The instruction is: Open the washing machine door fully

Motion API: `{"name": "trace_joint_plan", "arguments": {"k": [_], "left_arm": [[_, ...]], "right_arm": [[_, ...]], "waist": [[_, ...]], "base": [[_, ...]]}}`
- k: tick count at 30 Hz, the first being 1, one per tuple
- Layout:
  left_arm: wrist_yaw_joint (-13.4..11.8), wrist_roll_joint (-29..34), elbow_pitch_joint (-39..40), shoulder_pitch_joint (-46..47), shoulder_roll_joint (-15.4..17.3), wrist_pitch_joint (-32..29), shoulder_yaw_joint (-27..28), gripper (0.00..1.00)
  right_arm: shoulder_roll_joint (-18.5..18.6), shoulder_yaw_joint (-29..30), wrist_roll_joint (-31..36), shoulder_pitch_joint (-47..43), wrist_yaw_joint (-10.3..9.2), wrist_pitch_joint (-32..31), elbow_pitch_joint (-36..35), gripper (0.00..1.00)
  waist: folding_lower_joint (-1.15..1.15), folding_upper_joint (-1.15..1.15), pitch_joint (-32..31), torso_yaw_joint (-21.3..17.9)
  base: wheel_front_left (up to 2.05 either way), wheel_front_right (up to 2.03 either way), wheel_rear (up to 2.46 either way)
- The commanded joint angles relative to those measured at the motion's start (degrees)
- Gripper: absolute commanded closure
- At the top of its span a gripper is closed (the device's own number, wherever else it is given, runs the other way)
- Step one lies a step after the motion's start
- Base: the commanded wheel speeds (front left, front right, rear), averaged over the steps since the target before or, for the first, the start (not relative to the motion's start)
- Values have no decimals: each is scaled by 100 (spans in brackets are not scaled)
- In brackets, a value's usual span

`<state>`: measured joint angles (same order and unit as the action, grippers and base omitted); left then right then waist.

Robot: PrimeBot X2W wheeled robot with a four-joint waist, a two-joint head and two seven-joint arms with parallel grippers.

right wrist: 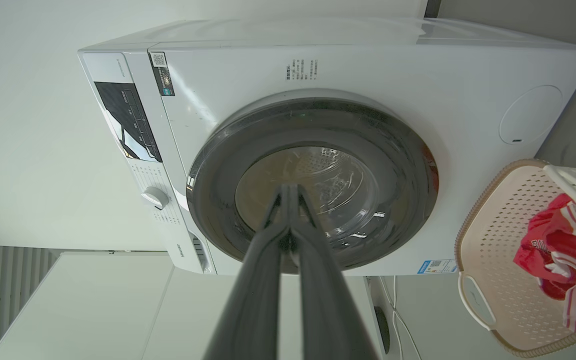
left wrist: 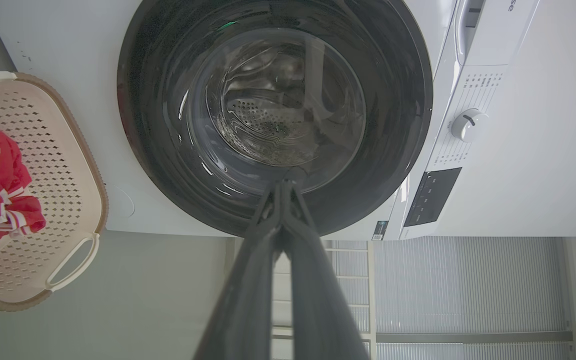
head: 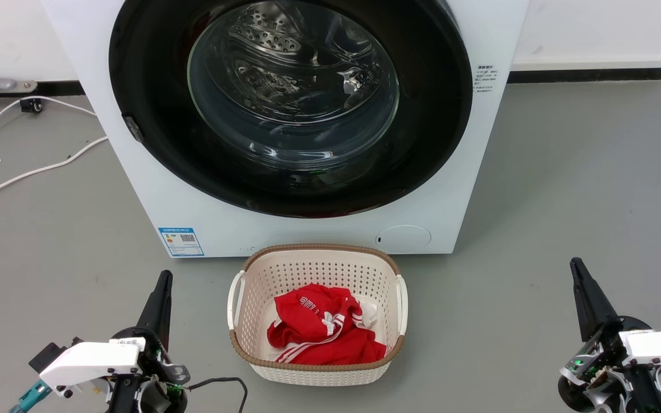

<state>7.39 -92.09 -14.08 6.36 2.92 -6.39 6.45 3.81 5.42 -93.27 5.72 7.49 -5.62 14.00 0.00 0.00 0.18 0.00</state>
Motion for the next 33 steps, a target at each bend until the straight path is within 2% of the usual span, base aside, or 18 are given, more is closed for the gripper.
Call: {"name": "trace_joint_plan", "arguments": {"k": [1,8,9,22,33], "left_arm": [[19,-1,17,-46,1,-10,17,100],[19,-1,17,-46,1,-10,18,100],[0,1,-2,0,-1,0,-1,0],[-3,239,92,-19,-13,327,-206,0],[0,1428,461,-5,-10,606,-166,0]], "right_arm": [[-16,12,41,81,0,-19,6,100],[-23,22,50,82,1,-31,6,100],[-10,12,9,1,-1,-5,0,0],[-31,-83,219,-175,0,311,-267,0],[-18,-221,1533,-272,0,581,-692,0]], "waist": [[0,0,0,0],[0,0,0,0],[0,0,0,0],[0,0,0,-1],[0,0,3,2]], "base": [[0,0,0],[0,0,0],[0,0,0],[0,0,0],[0,0,0]]}}
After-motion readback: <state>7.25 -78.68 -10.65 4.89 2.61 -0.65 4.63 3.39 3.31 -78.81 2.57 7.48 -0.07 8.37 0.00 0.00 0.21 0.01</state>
